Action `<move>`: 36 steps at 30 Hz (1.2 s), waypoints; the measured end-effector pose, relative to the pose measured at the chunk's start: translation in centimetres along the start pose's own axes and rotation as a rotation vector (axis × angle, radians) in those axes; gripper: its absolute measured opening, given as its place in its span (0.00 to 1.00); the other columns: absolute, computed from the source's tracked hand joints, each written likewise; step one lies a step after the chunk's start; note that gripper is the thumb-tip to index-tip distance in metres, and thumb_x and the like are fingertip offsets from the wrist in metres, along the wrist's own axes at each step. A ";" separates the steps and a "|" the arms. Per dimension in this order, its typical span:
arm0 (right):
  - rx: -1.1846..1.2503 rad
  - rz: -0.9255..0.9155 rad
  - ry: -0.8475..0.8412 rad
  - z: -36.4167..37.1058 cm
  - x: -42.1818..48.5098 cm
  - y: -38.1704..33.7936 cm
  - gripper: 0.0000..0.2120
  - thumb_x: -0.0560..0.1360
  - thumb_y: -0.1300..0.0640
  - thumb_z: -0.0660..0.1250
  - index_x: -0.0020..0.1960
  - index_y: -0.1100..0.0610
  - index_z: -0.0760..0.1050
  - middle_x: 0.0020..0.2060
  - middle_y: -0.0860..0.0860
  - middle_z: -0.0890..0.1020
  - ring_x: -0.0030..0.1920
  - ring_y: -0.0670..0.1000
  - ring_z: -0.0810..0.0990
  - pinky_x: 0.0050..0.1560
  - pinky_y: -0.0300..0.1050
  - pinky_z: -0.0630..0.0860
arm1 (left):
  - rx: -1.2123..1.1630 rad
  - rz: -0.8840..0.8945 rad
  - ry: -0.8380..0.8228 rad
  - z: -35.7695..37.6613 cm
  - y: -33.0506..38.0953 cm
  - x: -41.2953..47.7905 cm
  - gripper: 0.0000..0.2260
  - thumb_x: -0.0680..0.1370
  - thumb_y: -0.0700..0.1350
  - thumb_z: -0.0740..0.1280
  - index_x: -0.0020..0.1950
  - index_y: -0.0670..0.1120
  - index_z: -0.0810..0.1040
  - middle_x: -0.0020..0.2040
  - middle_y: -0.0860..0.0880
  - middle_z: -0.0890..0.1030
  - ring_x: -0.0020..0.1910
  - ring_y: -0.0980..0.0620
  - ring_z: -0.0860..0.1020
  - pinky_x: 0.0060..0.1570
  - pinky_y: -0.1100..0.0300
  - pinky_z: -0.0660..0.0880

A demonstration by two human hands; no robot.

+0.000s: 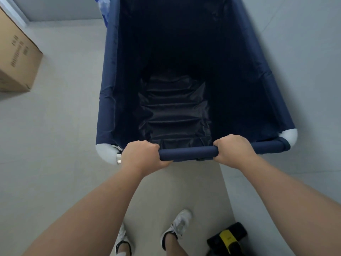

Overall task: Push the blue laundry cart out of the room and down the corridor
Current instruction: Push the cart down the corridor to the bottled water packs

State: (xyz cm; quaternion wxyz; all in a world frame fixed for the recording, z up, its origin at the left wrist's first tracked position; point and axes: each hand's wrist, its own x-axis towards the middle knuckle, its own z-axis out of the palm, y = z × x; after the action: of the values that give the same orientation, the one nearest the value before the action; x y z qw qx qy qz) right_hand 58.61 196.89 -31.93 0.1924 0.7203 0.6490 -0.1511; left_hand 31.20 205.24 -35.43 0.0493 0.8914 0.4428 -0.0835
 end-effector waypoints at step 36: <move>0.285 0.207 -0.169 -1.7 6.2 1.5 0.22 0.75 0.37 0.48 0.50 0.46 0.77 0.41 0.48 0.79 0.43 0.51 0.77 0.40 0.48 0.70 | -0.400 -0.207 0.056 -2.0 0.3 4.5 0.26 0.78 0.67 0.47 0.60 0.56 0.77 0.60 0.56 0.79 0.58 0.52 0.76 0.60 0.51 0.70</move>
State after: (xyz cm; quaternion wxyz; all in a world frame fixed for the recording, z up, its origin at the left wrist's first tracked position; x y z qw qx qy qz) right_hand 60.70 202.98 -33.19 0.1567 0.7879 0.5252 -0.2808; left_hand 34.29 208.94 -34.33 0.2038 0.8156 0.5409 0.0262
